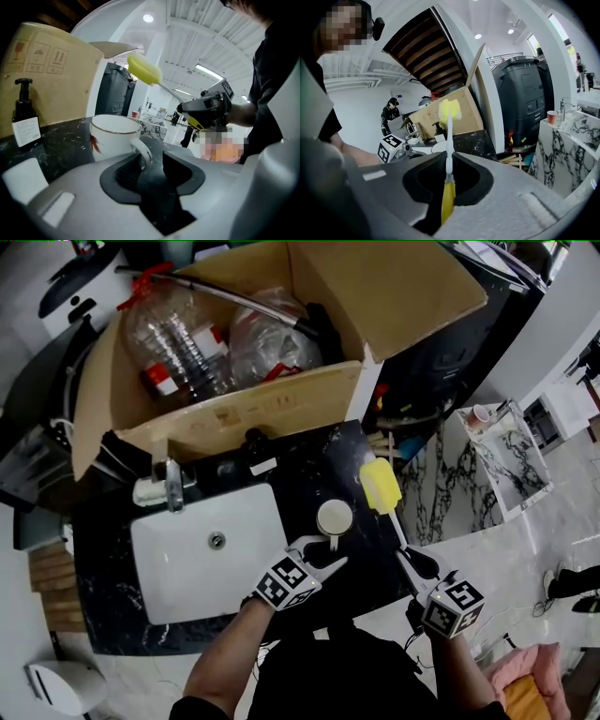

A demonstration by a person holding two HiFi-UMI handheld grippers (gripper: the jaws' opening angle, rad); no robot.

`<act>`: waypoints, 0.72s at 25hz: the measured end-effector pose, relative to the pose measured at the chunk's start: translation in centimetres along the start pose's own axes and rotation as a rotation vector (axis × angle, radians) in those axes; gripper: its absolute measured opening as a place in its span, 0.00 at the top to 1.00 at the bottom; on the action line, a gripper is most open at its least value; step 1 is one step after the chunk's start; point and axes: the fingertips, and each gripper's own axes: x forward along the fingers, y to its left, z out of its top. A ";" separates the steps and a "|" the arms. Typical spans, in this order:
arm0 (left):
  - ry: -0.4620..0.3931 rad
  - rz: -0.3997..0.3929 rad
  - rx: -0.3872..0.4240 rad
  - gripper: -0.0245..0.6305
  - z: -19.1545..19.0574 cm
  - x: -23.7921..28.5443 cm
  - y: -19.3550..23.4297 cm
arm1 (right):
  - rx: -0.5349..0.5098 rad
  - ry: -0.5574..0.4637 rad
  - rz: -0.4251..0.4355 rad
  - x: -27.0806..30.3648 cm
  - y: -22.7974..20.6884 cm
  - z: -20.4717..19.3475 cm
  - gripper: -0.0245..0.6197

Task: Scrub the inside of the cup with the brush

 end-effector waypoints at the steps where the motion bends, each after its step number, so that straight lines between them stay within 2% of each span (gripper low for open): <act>1: 0.003 0.004 0.014 0.69 0.0 0.2 -0.2 | -0.001 0.001 0.001 -0.1 0.0 0.0 0.91; 3: 0.000 0.030 0.018 0.70 0.1 0.5 -0.1 | -0.002 0.002 0.006 -0.1 0.0 -0.1 0.91; 6: -0.020 0.080 -0.006 0.83 0.3 0.8 0.6 | -0.012 0.012 0.018 -0.1 0.2 -0.3 0.91; 11: -0.036 0.119 -0.007 0.85 0.9 1.0 0.7 | -0.080 0.062 0.044 -0.1 0.6 -1.0 0.91; 18: -0.060 0.106 0.031 0.87 2.2 -0.1 0.3 | -0.185 0.169 0.085 -0.3 -0.6 -2.3 0.91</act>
